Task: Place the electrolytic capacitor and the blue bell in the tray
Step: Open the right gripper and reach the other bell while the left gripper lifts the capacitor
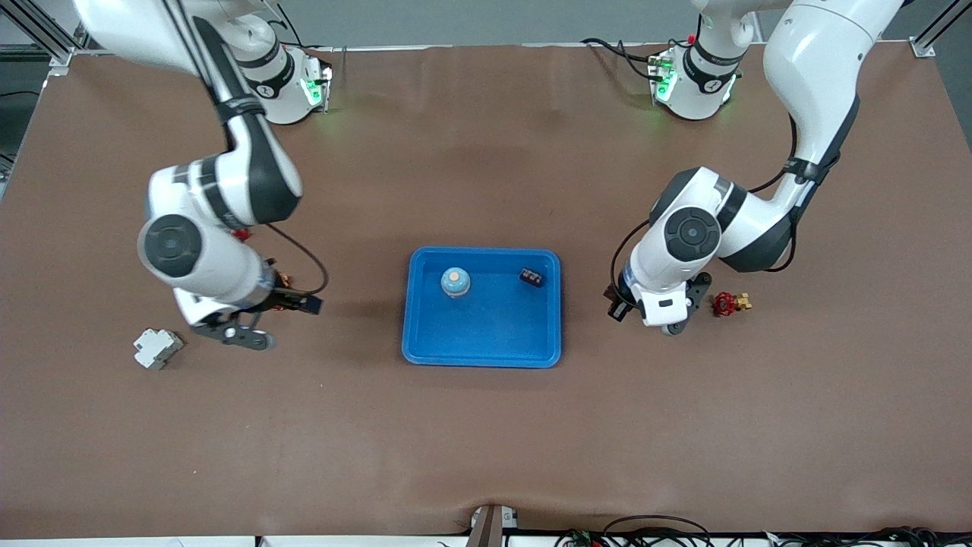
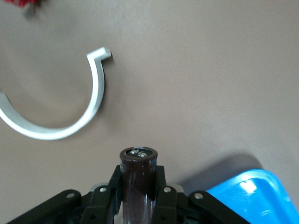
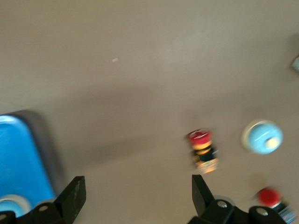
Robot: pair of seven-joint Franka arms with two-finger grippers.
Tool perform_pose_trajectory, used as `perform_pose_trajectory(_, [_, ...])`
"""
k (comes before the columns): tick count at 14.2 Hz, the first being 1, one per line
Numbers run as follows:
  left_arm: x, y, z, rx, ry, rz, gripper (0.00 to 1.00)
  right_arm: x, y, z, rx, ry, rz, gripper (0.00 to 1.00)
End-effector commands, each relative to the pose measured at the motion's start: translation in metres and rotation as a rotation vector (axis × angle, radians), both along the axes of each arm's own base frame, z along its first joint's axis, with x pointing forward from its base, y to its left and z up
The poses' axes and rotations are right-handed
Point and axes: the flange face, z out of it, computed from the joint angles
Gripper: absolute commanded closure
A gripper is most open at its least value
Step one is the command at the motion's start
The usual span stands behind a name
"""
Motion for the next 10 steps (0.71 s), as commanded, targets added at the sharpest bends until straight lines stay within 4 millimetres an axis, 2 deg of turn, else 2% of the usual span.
perform_pose_trajectory(1, [0.009, -0.025, 0.003, -0.021, 0.004, 0.067, 1.00, -0.002, -0.073, 0.005, 0.025, -0.015, 0.078, 0.00])
perform_pose_trajectory(3, [0.010, -0.031, 0.001, -0.027, 0.007, 0.085, 1.00, -0.009, -0.119, -0.011, 0.034, -0.050, 0.116, 0.00])
perform_pose_trajectory(4, [0.007, -0.040, -0.002, -0.028, 0.011, 0.090, 1.00, -0.017, -0.132, -0.028, 0.035, -0.056, 0.119, 0.00])
perform_pose_trajectory(6, [0.001, -0.053, -0.004, -0.029, 0.016, 0.109, 1.00, -0.033, -0.147, -0.053, 0.032, -0.097, 0.138, 0.00])
perform_pose_trajectory(8, [0.004, -0.056, -0.003, -0.037, 0.014, 0.126, 1.00, -0.041, -0.169, -0.069, 0.029, -0.112, 0.160, 0.00])
perform_pose_trajectory(10, [0.002, -0.068, -0.005, -0.044, 0.017, 0.131, 1.00, -0.051, -0.178, -0.085, 0.028, -0.118, 0.166, 0.00])
